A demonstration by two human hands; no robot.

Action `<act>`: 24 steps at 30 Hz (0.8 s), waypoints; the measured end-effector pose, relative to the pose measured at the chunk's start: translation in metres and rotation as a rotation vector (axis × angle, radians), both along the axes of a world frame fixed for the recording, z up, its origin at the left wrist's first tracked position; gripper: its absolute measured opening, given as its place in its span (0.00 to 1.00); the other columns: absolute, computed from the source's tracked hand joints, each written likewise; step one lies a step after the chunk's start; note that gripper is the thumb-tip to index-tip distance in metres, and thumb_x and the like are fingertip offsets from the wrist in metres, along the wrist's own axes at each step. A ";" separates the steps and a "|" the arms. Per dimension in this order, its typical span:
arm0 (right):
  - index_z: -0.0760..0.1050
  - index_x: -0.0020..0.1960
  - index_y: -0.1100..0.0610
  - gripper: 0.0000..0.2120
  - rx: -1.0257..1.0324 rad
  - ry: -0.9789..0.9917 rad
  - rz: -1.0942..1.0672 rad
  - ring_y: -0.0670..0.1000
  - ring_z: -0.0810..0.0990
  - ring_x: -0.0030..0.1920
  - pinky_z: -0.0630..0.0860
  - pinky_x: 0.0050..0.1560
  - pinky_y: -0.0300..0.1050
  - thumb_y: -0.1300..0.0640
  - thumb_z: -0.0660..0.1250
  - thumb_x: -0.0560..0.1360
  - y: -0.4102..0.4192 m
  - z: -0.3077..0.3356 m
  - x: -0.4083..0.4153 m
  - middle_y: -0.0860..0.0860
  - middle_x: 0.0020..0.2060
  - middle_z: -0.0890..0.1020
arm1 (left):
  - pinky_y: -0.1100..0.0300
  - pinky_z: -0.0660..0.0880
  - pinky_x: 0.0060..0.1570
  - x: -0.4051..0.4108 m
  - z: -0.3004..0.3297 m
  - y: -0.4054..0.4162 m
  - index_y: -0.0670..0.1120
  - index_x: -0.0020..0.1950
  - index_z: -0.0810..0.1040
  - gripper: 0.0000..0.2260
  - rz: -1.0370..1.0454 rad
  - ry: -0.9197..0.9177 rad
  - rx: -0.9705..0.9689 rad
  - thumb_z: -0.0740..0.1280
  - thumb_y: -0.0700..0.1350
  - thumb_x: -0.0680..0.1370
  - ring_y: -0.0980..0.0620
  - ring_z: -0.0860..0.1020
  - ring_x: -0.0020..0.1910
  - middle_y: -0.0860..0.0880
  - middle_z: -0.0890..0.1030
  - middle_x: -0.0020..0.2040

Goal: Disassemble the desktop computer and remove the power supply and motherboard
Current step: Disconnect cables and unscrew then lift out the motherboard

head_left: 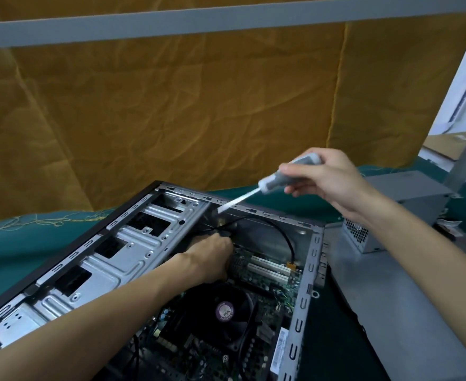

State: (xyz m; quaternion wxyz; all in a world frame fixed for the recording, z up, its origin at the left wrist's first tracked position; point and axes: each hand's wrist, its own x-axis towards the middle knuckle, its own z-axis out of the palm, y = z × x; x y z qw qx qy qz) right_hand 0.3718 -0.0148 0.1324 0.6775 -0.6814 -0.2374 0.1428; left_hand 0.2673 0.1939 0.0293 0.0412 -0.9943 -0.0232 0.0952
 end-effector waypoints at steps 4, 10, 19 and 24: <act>0.78 0.54 0.69 0.12 0.331 0.496 0.092 0.55 0.87 0.44 0.84 0.44 0.44 0.65 0.71 0.73 -0.006 -0.005 0.003 0.63 0.46 0.85 | 0.56 0.80 0.44 -0.004 0.009 0.001 0.44 0.46 0.85 0.06 0.040 -0.089 -0.152 0.72 0.45 0.73 0.44 0.84 0.46 0.45 0.85 0.44; 0.71 0.53 0.61 0.13 0.136 0.590 0.313 0.50 0.75 0.31 0.74 0.30 0.43 0.65 0.64 0.69 0.011 -0.019 -0.020 0.54 0.35 0.76 | 0.62 0.82 0.40 -0.013 0.047 0.000 0.43 0.44 0.87 0.04 0.152 -0.227 -1.067 0.76 0.43 0.75 0.53 0.85 0.39 0.47 0.87 0.39; 0.83 0.45 0.56 0.02 0.024 -0.258 0.049 0.45 0.72 0.23 0.68 0.26 0.39 0.59 0.76 0.75 0.035 -0.047 -0.039 0.47 0.24 0.77 | 0.64 0.81 0.33 -0.016 0.073 0.001 0.45 0.52 0.87 0.09 0.552 0.107 -1.996 0.75 0.45 0.73 0.57 0.85 0.41 0.48 0.86 0.46; 0.82 0.45 0.60 0.02 0.045 -0.364 0.029 0.41 0.82 0.30 0.74 0.34 0.29 0.64 0.73 0.77 0.036 -0.044 -0.046 0.47 0.30 0.84 | 0.66 0.80 0.32 -0.015 0.074 -0.002 0.46 0.57 0.86 0.11 0.607 0.224 -2.128 0.73 0.44 0.76 0.59 0.84 0.40 0.50 0.86 0.45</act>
